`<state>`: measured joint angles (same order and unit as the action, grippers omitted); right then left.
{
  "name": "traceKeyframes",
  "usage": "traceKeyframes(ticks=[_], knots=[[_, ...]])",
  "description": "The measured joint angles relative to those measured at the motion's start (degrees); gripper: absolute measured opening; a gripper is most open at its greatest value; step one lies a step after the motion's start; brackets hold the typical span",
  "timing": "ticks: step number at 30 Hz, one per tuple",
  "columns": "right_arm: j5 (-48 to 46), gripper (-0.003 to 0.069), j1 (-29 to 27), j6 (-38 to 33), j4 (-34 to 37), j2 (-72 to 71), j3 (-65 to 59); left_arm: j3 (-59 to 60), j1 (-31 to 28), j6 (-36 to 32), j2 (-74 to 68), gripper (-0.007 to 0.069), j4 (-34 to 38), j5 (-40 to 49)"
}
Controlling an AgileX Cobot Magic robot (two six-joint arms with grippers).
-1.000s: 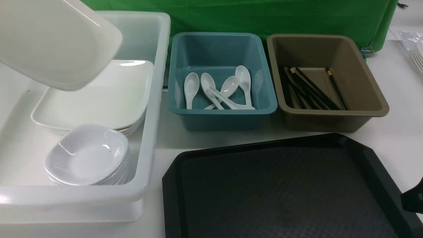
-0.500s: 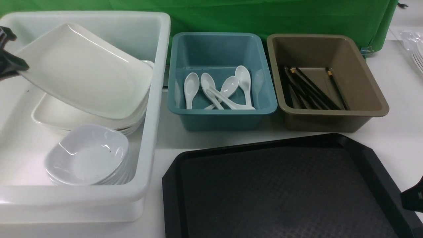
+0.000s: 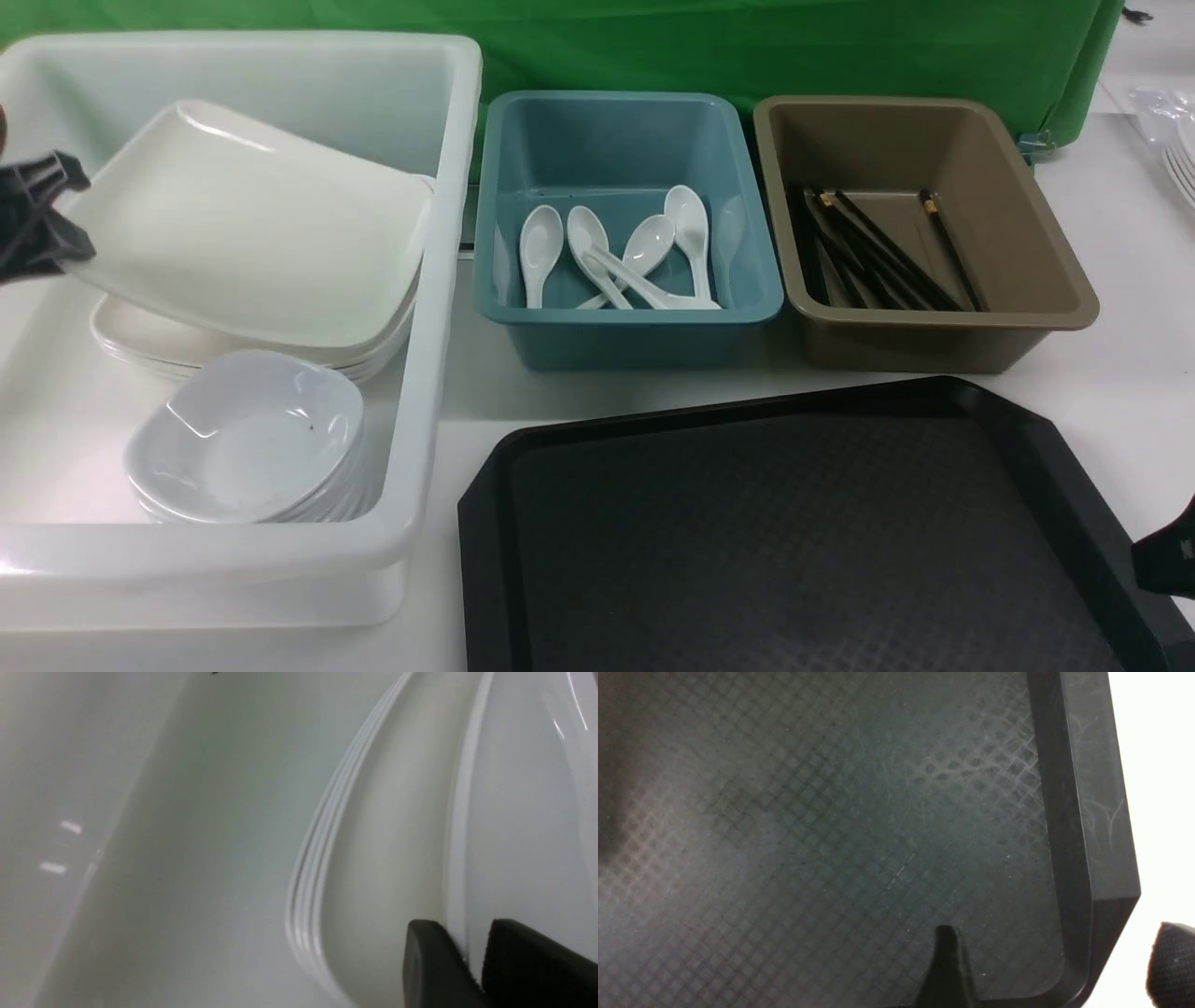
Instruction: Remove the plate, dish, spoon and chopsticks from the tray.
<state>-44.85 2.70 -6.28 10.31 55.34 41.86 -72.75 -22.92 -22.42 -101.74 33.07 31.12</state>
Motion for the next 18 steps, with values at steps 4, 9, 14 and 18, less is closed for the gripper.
traceKeyframes(ticks=[4,9,14,18], knots=[[0.00,0.0554,0.00,0.00,0.00,0.00,0.00,0.00,0.00,1.15,-0.24,0.0358,-6.55,0.17],[-0.06,0.0554,0.00,-1.18,0.00,0.00,0.18,-1.02,0.02,1.63,2.46,0.0537,-13.69,0.46],[-1.58,0.0484,0.00,-2.65,0.39,-0.05,6.41,-4.35,0.76,1.12,8.68,0.0543,-13.60,3.05],[-2.92,0.0196,0.00,-7.08,2.70,-0.67,17.24,-5.87,5.67,-4.42,15.99,0.0337,-12.21,8.61]])
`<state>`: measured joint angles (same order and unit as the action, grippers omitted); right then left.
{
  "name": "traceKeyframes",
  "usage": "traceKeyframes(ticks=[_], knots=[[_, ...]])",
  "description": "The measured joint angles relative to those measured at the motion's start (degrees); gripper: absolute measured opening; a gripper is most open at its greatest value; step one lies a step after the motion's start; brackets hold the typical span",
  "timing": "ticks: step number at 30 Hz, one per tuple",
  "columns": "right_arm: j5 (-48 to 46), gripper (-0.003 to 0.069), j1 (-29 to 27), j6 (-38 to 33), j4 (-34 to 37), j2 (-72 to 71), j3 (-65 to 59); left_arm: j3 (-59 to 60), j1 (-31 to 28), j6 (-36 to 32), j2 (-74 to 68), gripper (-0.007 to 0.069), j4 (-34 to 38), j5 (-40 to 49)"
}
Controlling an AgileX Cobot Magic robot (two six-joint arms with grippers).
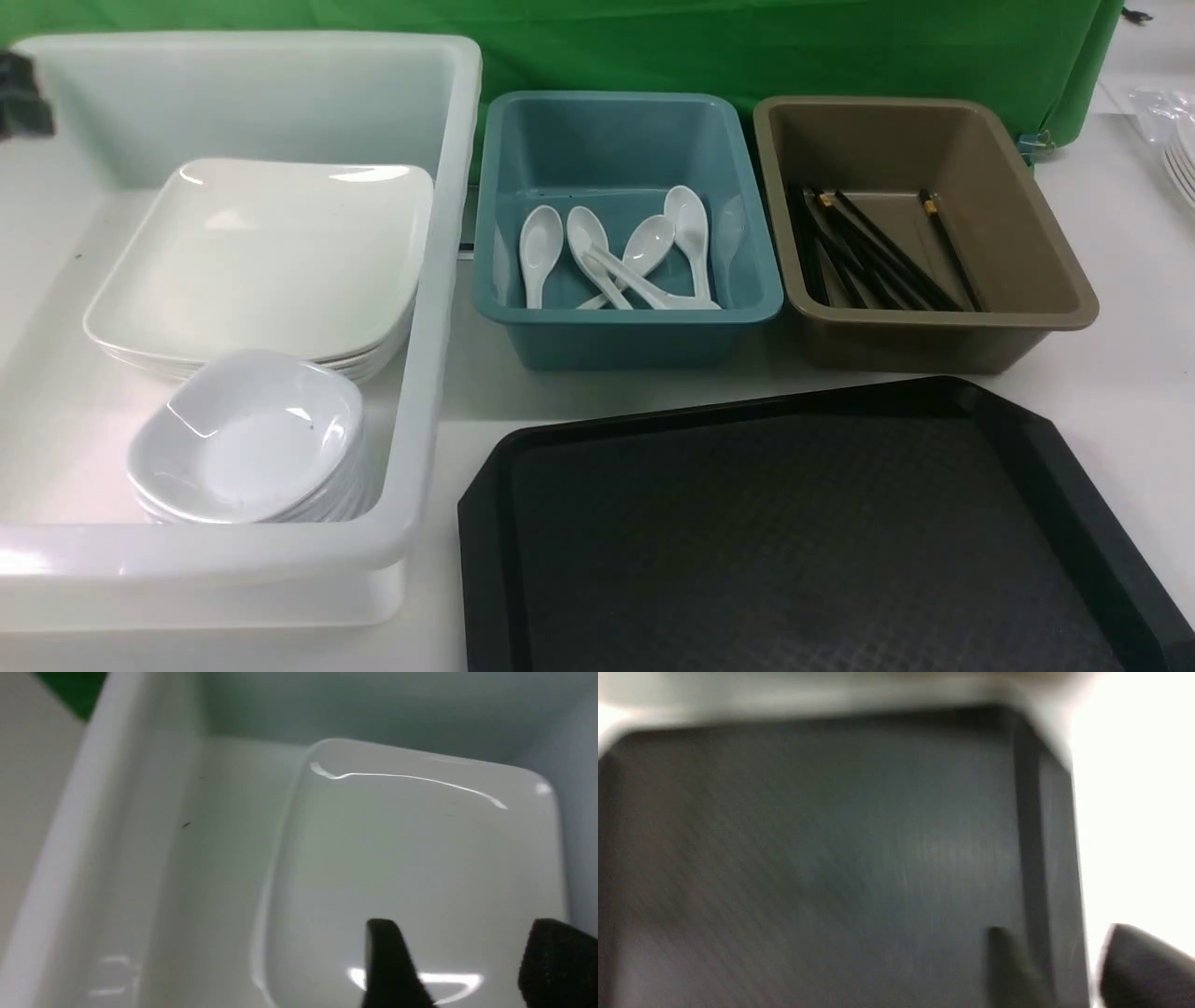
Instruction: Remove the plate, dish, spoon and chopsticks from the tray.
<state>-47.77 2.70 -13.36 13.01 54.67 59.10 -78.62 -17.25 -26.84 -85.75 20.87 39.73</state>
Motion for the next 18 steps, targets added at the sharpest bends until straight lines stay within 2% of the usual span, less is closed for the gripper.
traceKeyframes(ticks=[1,2,4,10,13,16,18], knots=[[0.47,0.0097,0.00,-1.22,0.79,-0.97,3.80,-0.07,2.79,-0.75,2.97,0.0218,0.51,2.23],[1.65,0.0067,0.00,-1.49,1.22,-2.24,6.53,-0.12,5.36,-1.50,5.57,0.0126,1.32,3.88],[5.99,0.0034,0.00,-2.29,1.46,-6.27,9.69,-0.12,11.58,-2.01,10.94,0.0034,2.78,6.58],[19.91,0.0024,0.00,-4.33,1.46,-23.06,4.83,0.20,24.48,-0.86,21.27,0.0003,3.66,13.35],[25.12,0.0023,0.00,-4.50,1.46,-28.84,0.33,1.67,27.62,0.46,25.13,0.0001,3.72,14.49],[33.15,0.0023,0.00,-4.64,1.46,-38.25,-9.42,8.93,31.52,3.06,34.87,0.0001,4.31,13.27],[37.94,0.0023,0.00,-4.68,1.46,-43.16,-15.57,13.75,32.07,4.67,40.47,0.0000,4.31,11.72]])
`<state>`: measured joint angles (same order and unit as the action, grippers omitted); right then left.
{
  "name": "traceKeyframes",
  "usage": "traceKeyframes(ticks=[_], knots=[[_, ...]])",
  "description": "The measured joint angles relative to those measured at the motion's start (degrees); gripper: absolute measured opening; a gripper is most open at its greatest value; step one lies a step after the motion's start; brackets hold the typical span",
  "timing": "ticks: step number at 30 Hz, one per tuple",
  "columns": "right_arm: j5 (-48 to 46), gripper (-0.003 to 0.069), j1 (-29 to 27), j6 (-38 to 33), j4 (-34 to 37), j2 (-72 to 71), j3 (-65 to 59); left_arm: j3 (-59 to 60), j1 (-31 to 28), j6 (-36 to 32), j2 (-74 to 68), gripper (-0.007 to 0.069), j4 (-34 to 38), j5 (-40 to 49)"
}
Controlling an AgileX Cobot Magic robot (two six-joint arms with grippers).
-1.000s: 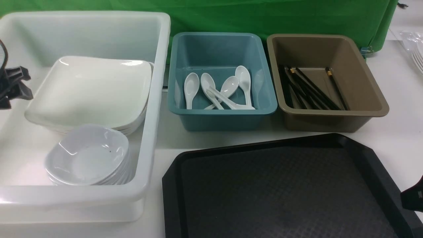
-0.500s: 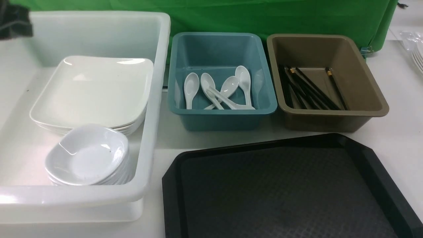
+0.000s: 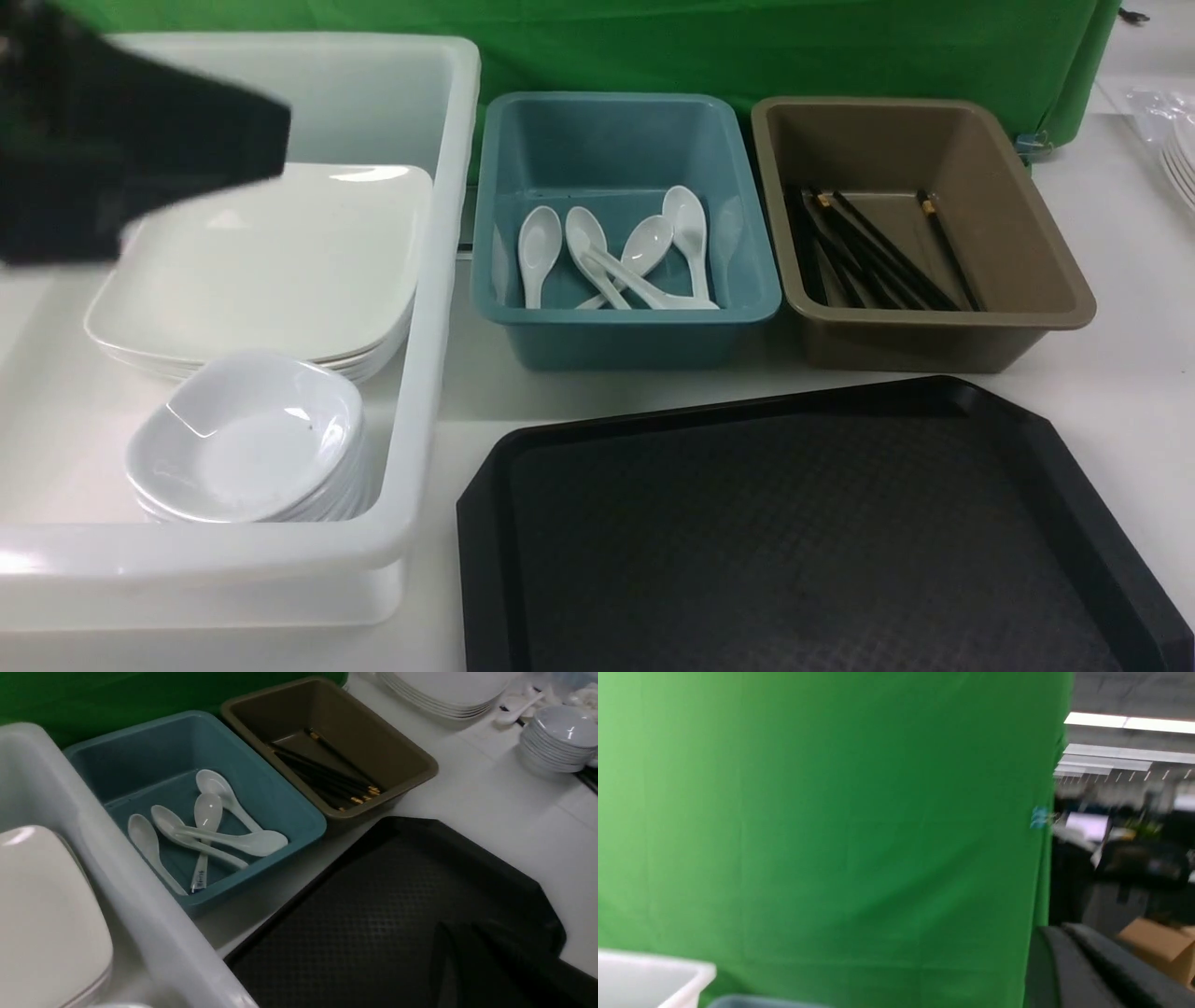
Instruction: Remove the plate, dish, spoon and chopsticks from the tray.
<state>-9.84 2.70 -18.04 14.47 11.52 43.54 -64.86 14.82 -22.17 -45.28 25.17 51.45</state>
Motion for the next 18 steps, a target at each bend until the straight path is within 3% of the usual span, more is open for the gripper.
traceKeyframes(ticks=[5,10,18], knots=[[7.77,0.0025,0.00,-0.14,0.00,-6.32,-10.38,16.15,0.11,4.96,14.04,0.0000,-0.19,-7.22],[8.51,0.0034,0.00,-0.36,0.00,-7.15,-13.38,35.10,0.11,7.82,28.55,0.0004,-0.38,-18.62],[8.61,0.0062,0.00,-0.36,0.00,-7.15,-13.53,47.25,0.11,8.48,35.68,0.0011,1.60,-30.48]])
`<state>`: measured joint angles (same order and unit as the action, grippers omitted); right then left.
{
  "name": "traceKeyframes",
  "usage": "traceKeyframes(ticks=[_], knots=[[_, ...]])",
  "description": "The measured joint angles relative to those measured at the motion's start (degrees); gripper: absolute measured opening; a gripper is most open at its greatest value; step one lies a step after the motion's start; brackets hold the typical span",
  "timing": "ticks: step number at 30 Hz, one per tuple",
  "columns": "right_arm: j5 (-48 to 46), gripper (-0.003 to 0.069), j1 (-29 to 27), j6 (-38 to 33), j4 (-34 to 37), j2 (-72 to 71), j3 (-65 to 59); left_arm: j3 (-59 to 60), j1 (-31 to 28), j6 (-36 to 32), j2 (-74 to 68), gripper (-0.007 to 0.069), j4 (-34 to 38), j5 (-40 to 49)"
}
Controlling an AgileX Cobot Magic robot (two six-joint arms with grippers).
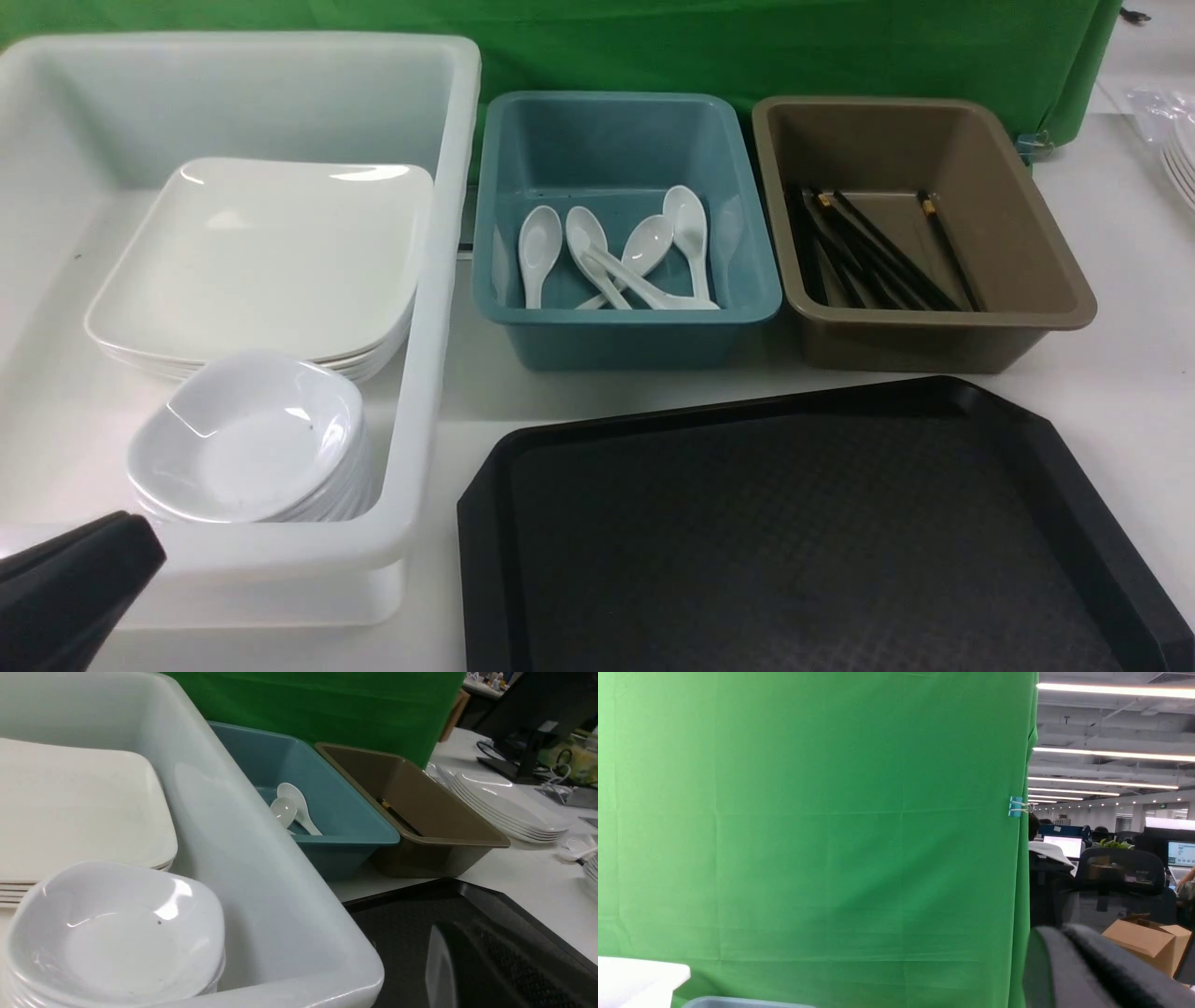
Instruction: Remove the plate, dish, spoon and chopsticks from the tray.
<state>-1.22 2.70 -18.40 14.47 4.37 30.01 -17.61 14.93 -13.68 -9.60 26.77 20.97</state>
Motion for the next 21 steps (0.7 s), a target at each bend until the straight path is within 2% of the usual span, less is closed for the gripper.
traceKeyframes(ticks=[16,19,21], knots=[[0.00,0.0110,0.00,0.06,0.00,0.00,0.00,0.93,0.00,-0.05,0.12,0.0011,0.18,-0.52],[0.00,0.0118,0.00,0.06,0.00,0.00,0.00,0.93,0.00,-0.76,0.12,0.0011,-1.46,-0.68],[0.00,0.0126,0.00,0.06,0.00,0.00,0.00,0.94,-0.05,-0.89,0.35,0.0011,-6.00,-1.35]])
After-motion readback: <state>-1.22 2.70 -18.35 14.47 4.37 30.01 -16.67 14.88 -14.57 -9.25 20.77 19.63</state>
